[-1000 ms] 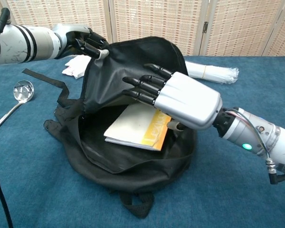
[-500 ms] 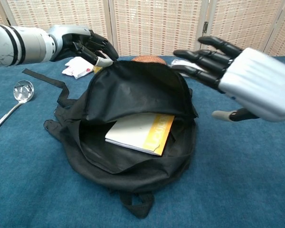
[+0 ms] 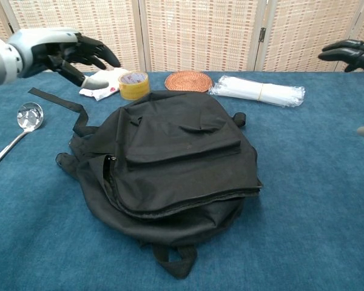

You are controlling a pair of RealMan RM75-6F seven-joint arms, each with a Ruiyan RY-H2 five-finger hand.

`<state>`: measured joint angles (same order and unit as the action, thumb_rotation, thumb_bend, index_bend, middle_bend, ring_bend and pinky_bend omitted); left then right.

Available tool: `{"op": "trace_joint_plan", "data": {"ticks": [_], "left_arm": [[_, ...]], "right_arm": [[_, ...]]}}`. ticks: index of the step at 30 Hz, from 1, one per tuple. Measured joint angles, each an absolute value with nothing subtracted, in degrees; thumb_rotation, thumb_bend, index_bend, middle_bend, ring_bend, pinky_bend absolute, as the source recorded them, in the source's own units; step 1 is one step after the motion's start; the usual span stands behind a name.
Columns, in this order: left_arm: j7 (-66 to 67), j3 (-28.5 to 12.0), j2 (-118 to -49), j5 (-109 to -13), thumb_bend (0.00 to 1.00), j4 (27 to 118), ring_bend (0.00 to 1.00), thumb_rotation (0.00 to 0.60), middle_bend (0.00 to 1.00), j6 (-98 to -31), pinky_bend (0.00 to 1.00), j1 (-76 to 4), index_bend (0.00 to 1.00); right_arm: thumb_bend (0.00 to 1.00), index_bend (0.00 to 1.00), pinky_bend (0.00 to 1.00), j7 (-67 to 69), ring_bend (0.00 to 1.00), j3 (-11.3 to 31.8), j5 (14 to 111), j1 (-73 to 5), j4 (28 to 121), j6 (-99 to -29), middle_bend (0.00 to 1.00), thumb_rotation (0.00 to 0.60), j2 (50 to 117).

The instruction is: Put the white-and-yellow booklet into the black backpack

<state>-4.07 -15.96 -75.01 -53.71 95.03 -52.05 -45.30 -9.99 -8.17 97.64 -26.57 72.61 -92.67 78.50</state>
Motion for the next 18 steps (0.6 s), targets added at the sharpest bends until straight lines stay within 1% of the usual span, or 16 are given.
{"op": "trace_joint_plan", "data": {"ticks": [4, 11, 18], "left_arm": [[-3.6, -14.0, -74.8, -58.6, 0.4, 94.1, 0.2, 0.6, 0.22, -57.7, 0.07, -42.0, 0.37], [-3.2, -9.4, -73.8, -67.7, 0.4, 92.1, 0.2, 0.6, 0.22, -68.7, 0.06, -34.1, 0.37], [-1.9, -5.5, -72.6, -71.5, 0.4, 91.6, 0.19, 0.6, 0.22, -78.6, 0.04, -25.6, 0.34]], "right_arm": [[0.35, 0.01, 0.17, -4.3, 0.29, -7.6, 94.8, -25.5, 75.5, -90.2, 0.13, 0.6, 74.9], [0.35, 0.02, 0.12, 4.7, 0.25, -6.4, 90.3, -22.1, 79.7, -88.1, 0.09, 0.6, 70.0], [0.35, 0.02, 0.09, 9.4, 0.23, -5.9, 89.7, -17.9, 82.6, -88.7, 0.07, 0.6, 66.3]]}}
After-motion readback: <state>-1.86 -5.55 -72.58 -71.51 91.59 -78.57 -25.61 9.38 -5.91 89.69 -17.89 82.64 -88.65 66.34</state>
